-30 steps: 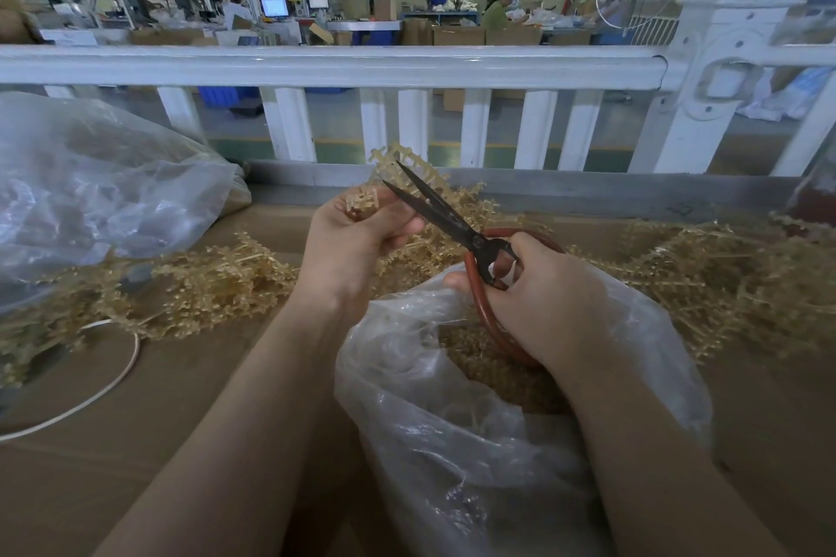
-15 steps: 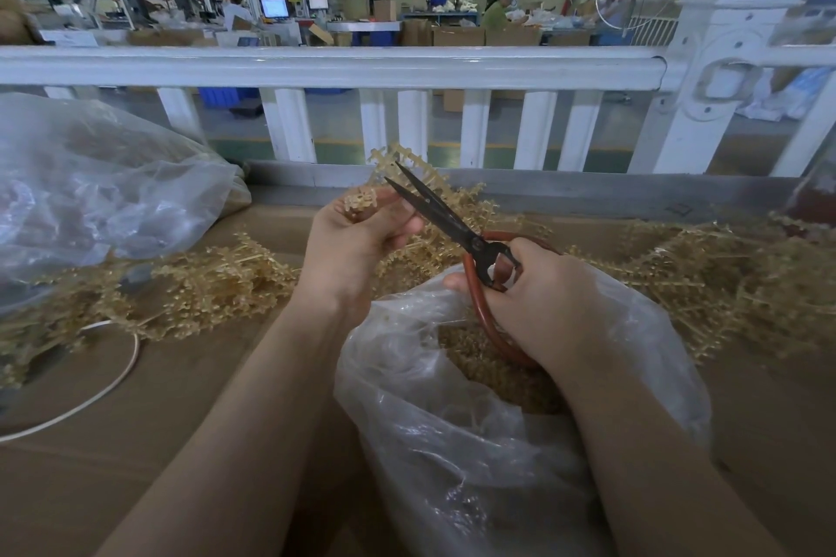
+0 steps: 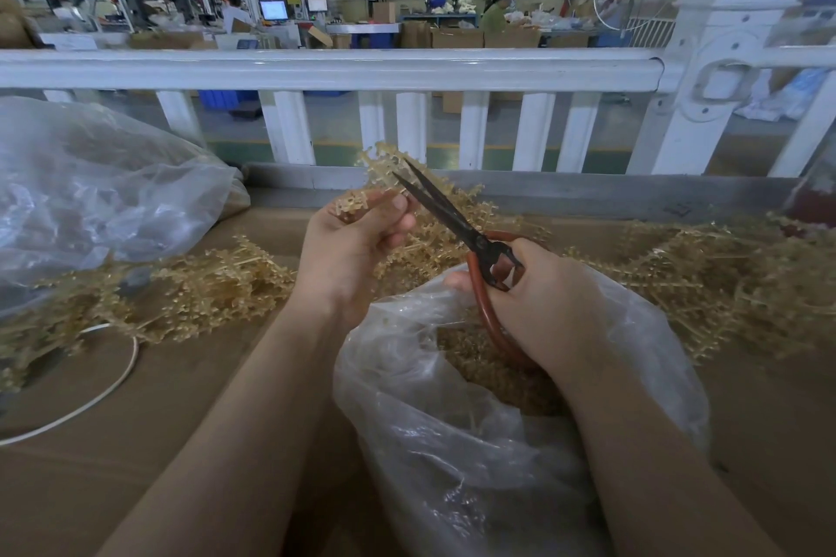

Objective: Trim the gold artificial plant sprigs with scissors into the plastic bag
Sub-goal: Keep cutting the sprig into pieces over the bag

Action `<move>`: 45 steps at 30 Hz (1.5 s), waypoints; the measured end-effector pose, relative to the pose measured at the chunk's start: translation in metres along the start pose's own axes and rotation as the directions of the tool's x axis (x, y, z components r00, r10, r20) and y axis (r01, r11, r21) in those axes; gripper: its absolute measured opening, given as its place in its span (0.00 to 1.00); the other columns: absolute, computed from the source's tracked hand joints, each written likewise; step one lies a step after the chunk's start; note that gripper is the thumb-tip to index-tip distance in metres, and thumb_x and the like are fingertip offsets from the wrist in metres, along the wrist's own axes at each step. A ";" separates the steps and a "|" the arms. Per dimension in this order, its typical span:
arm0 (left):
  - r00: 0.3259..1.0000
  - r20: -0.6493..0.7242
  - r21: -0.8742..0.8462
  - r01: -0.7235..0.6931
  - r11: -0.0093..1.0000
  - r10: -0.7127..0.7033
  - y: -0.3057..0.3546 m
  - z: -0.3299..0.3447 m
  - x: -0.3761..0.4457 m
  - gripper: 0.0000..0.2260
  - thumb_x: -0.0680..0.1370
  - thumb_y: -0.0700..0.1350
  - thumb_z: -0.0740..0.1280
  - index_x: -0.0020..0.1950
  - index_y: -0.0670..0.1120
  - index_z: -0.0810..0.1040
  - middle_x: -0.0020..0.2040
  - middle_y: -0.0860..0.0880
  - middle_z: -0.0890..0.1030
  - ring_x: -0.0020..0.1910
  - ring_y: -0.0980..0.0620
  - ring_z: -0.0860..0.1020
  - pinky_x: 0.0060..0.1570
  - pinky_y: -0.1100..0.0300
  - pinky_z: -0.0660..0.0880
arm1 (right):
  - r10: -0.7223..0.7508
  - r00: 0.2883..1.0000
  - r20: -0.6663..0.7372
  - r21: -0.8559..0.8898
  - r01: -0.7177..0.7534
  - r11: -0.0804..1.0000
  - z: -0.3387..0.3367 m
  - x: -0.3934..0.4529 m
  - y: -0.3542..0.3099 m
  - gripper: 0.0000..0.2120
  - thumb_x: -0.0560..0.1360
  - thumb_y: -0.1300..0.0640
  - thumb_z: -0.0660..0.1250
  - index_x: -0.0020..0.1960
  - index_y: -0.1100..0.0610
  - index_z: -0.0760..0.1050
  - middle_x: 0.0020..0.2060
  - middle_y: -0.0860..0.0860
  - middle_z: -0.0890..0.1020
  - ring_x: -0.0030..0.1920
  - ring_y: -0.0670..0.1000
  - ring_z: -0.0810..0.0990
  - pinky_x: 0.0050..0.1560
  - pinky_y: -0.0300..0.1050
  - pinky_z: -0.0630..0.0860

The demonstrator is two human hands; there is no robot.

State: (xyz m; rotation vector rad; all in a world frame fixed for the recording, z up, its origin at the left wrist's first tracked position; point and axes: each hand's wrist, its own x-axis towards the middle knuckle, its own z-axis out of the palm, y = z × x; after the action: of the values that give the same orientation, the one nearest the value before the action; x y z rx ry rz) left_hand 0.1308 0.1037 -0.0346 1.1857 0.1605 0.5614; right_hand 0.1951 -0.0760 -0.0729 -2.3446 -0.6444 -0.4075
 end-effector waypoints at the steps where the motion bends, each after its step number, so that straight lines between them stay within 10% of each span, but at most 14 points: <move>1: 1.000 -0.003 -0.011 0.000 1.000 0.000 0.001 0.000 0.000 0.07 0.76 0.37 0.71 0.52 0.35 0.81 0.37 0.48 0.85 0.36 0.56 0.81 0.40 0.65 0.77 | 0.008 1.000 -0.003 0.002 -0.008 1.000 0.000 0.000 0.000 0.37 0.59 0.16 0.53 0.45 0.47 0.74 0.35 0.39 0.77 0.36 0.39 0.74 0.34 0.35 0.67; 23: 0.978 0.096 0.130 -0.195 0.972 0.183 -0.004 -0.007 0.004 0.20 0.71 0.37 0.75 0.59 0.30 0.74 0.42 0.44 0.86 0.37 0.51 0.81 0.37 0.62 0.74 | -0.037 0.999 -0.033 -0.099 0.034 0.994 -0.005 -0.001 -0.005 0.37 0.60 0.16 0.46 0.46 0.45 0.71 0.34 0.36 0.74 0.35 0.37 0.70 0.33 0.33 0.65; 45: 0.980 0.112 0.114 -0.179 0.977 0.167 -0.006 -0.007 0.006 0.05 0.74 0.32 0.70 0.48 0.40 0.81 0.37 0.46 0.83 0.37 0.51 0.78 0.38 0.61 0.72 | -0.052 0.996 -0.075 -0.147 0.040 0.988 -0.003 -0.001 -0.004 0.34 0.63 0.18 0.56 0.43 0.48 0.75 0.30 0.37 0.73 0.31 0.37 0.70 0.31 0.33 0.66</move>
State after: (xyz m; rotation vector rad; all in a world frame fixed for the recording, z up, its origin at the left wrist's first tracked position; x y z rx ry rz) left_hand 0.1347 0.1106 -0.0418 1.3549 0.0048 0.6497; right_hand 0.1919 -0.0754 -0.0690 -2.4401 -0.6516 -0.5828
